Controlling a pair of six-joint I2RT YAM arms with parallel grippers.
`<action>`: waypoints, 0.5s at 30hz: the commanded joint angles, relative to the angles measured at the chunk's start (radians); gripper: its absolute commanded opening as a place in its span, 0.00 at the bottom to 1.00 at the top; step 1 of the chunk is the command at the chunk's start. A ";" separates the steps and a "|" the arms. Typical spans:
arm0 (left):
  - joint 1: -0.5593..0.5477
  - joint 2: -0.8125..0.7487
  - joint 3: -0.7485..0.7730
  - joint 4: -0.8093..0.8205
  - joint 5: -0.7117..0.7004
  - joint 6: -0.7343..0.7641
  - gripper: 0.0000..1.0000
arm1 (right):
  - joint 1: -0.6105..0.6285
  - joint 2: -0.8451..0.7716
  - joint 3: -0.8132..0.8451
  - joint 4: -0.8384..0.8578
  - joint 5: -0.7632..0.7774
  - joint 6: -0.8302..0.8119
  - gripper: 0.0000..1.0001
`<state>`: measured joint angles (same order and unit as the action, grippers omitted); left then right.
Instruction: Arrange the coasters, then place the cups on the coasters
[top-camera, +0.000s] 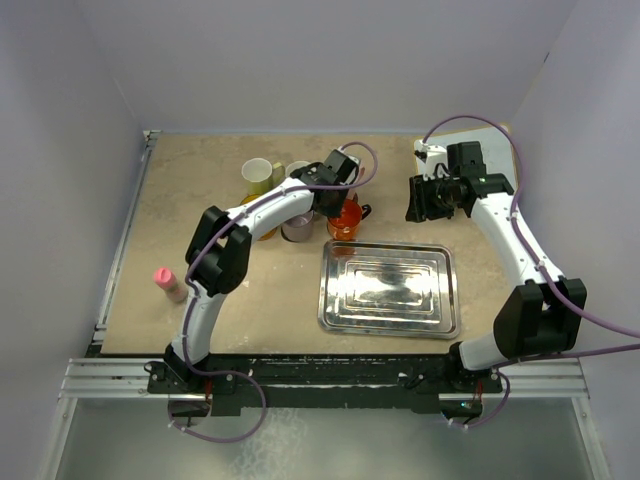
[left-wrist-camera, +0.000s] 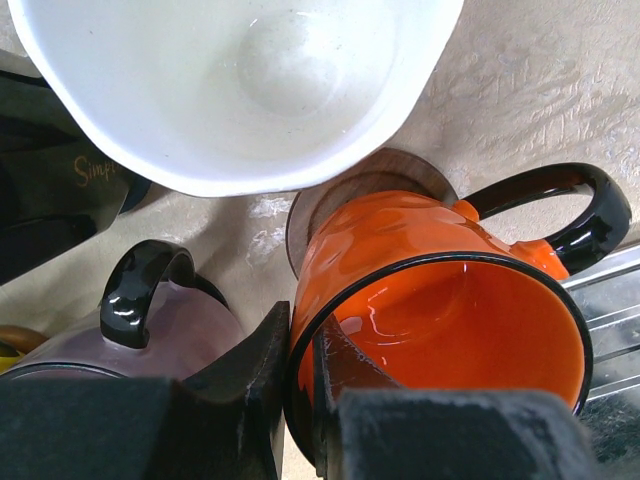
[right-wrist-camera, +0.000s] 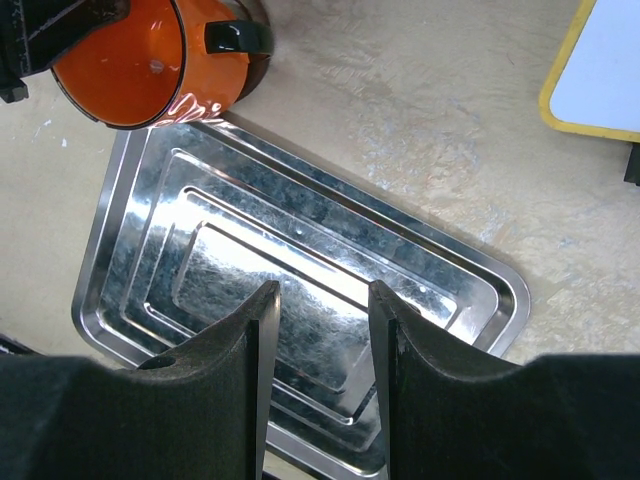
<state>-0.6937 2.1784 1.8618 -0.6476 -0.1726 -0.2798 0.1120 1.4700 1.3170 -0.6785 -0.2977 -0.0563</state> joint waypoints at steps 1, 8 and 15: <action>0.007 -0.034 0.048 0.047 -0.017 -0.035 0.03 | -0.002 -0.030 -0.005 0.005 -0.032 -0.013 0.44; 0.007 -0.035 0.059 0.051 -0.029 -0.041 0.03 | -0.002 -0.031 -0.006 0.005 -0.034 -0.013 0.44; 0.011 -0.032 0.064 0.054 -0.034 -0.043 0.03 | -0.002 -0.033 -0.005 0.003 -0.031 -0.014 0.44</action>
<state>-0.6933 2.1784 1.8618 -0.6476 -0.1921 -0.2970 0.1120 1.4700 1.3167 -0.6788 -0.3061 -0.0563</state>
